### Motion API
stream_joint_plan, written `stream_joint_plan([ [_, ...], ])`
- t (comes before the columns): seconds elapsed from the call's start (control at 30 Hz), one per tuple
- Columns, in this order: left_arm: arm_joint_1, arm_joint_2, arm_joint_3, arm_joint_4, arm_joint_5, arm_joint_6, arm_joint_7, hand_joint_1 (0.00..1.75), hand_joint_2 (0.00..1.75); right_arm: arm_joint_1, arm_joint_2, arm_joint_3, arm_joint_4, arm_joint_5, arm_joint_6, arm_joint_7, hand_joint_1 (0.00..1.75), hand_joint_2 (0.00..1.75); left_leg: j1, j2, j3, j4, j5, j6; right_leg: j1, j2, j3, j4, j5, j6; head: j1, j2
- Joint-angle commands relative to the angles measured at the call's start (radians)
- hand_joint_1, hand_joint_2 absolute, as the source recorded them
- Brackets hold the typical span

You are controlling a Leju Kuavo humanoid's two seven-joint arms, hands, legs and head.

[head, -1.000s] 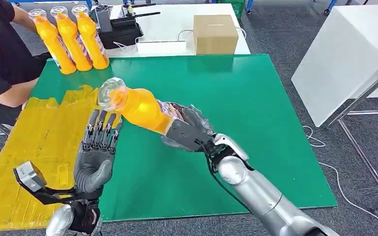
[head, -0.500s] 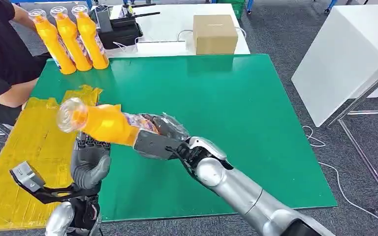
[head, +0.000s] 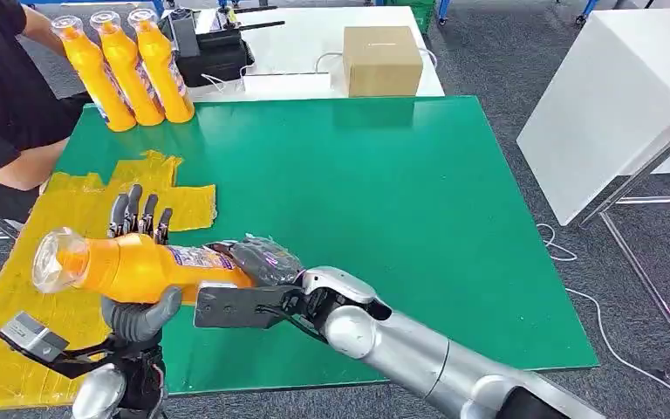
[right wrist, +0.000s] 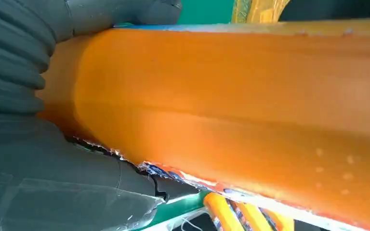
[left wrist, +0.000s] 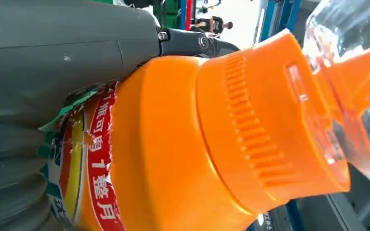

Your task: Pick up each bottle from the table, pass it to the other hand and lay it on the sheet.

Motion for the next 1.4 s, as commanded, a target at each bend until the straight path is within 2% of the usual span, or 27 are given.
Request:
stream_joint_plan([
  [0.03, -0.035, 0.012, 0.025, 0.059, -0.010, 0.004, 0.008, 0.84, 1.75, -0.035, -0.040, 0.133, -0.070, 0.001, 0.002, -0.014, 1.75, 1.75, 0.000, 0.001, 0.002, -0.001, 0.000, -0.002, 0.001, 0.000, 0.002, 0.000, 0.000, -0.001, 0.000, 0.000],
  [0.17, -0.035, 0.012, 0.025, 0.059, -0.010, 0.004, 0.008, 0.84, 1.75, -0.035, -0.040, 0.133, -0.070, 0.001, 0.002, -0.014, 1.75, 1.75, 0.001, 0.001, 0.002, -0.001, 0.000, -0.002, 0.001, 0.000, 0.001, 0.000, 0.000, -0.001, 0.000, 0.000],
  [0.2, -0.035, 0.012, 0.025, 0.059, -0.010, 0.004, 0.008, 1.75, 1.75, -0.035, -0.040, 0.133, -0.070, 0.001, 0.002, -0.014, 1.75, 1.75, 0.001, 0.000, 0.003, -0.001, -0.001, -0.002, 0.001, -0.001, 0.003, -0.001, -0.001, -0.001, 0.000, 0.000],
  [0.67, -0.029, 0.007, 0.025, 0.057, 0.092, -0.110, 0.033, 1.75, 1.75, -0.017, -0.044, 0.092, -0.020, 0.006, -0.018, -0.023, 1.71, 1.75, 0.001, 0.000, 0.003, -0.001, 0.000, -0.002, 0.001, -0.001, 0.003, -0.001, 0.000, -0.001, 0.000, 0.000],
  [0.7, -0.028, 0.009, 0.025, 0.055, 0.096, -0.116, 0.036, 1.75, 1.75, -0.012, -0.047, 0.086, -0.020, 0.021, -0.033, -0.025, 1.64, 1.75, 0.002, 0.000, 0.004, -0.001, 0.000, -0.002, 0.002, -0.002, 0.005, -0.002, -0.001, -0.001, 0.000, 0.000],
  [0.73, -0.026, 0.010, 0.030, 0.050, 0.099, -0.119, 0.038, 1.75, 1.75, -0.005, -0.053, 0.075, -0.024, 0.064, -0.065, -0.025, 0.30, 1.75, 0.001, 0.000, 0.003, -0.001, 0.000, -0.002, 0.001, -0.002, 0.003, -0.002, 0.000, -0.001, 0.000, 0.000],
  [0.9, -0.026, 0.011, 0.034, 0.046, 0.099, -0.120, 0.039, 1.75, 1.75, -0.002, -0.058, 0.069, -0.026, 0.066, -0.066, -0.026, 0.30, 1.75, 0.000, -0.001, 0.002, -0.001, 0.000, -0.001, 0.000, -0.002, 0.002, -0.001, 0.000, -0.001, 0.000, 0.000],
  [0.93, -0.026, 0.012, 0.036, 0.045, 0.097, -0.120, 0.042, 1.75, 1.75, 0.006, -0.058, 0.060, -0.032, 0.085, -0.077, -0.025, 0.00, 1.75, 0.001, -0.001, 0.003, -0.001, 0.000, -0.002, 0.001, -0.003, 0.003, -0.001, -0.001, -0.001, 0.000, 0.000],
  [1.0, -0.032, 0.026, 0.043, 0.038, -0.006, -0.044, 0.032, 1.75, 1.75, 0.042, -0.067, 0.018, -0.055, 0.117, -0.110, -0.028, 0.00, 1.75, 0.001, 0.000, 0.003, -0.001, 0.000, -0.002, 0.001, -0.002, 0.003, -0.001, -0.001, -0.001, -0.001, 0.000],
  [1.03, -0.038, 0.035, 0.046, 0.035, -0.028, -0.028, 0.029, 1.75, 1.75, 0.052, -0.081, 0.007, -0.069, 0.116, -0.110, -0.030, 0.00, 0.00, 0.001, -0.001, 0.002, -0.001, 0.000, -0.002, 0.001, -0.002, 0.002, -0.001, 0.000, -0.001, 0.000, 0.000],
  [1.1, -0.063, 0.075, 0.070, 0.035, -0.153, 0.056, 0.019, 1.75, 1.75, 0.080, -0.124, -0.026, -0.124, 0.120, -0.120, -0.047, 0.00, 0.00, 0.002, -0.003, 0.003, -0.001, 0.000, -0.002, 0.002, -0.004, 0.004, -0.002, -0.001, -0.001, 0.000, 0.000],
  [1.23, -0.073, 0.088, 0.082, 0.040, -0.212, 0.088, 0.022, 1.75, 1.75, 0.091, -0.132, -0.039, -0.141, 0.124, -0.118, -0.051, 0.00, 0.00, 0.001, -0.002, 0.002, 0.000, 0.000, -0.002, 0.001, -0.003, 0.002, -0.001, -0.001, -0.001, 0.000, 0.000],
  [1.27, -0.078, 0.097, 0.086, 0.044, -0.280, 0.136, 0.021, 1.75, 1.75, 0.095, -0.135, -0.045, -0.147, 0.126, -0.118, -0.053, 0.00, 0.00, 0.001, -0.001, 0.001, 0.000, 0.000, -0.001, 0.001, -0.002, 0.001, 0.000, 0.000, -0.001, 0.000, 0.000],
  [1.3, -0.100, 0.121, 0.093, 0.059, -0.488, 0.291, 0.019, 1.75, 1.75, 0.102, -0.144, -0.060, -0.165, 0.124, -0.120, -0.058, 0.00, 0.00, 0.001, -0.001, 0.002, 0.000, 0.000, -0.002, 0.001, -0.003, 0.002, -0.001, -0.001, -0.001, 0.000, 0.000],
  [1.4, -0.144, 0.165, 0.105, 0.097, -0.683, 0.398, 0.061, 1.75, 1.75, 0.100, -0.154, -0.072, -0.186, 0.116, -0.112, -0.070, 0.00, 0.00, 0.002, -0.003, 0.002, 0.000, 0.000, -0.003, 0.002, -0.005, 0.003, -0.001, -0.001, -0.002, 0.000, 0.000],
])
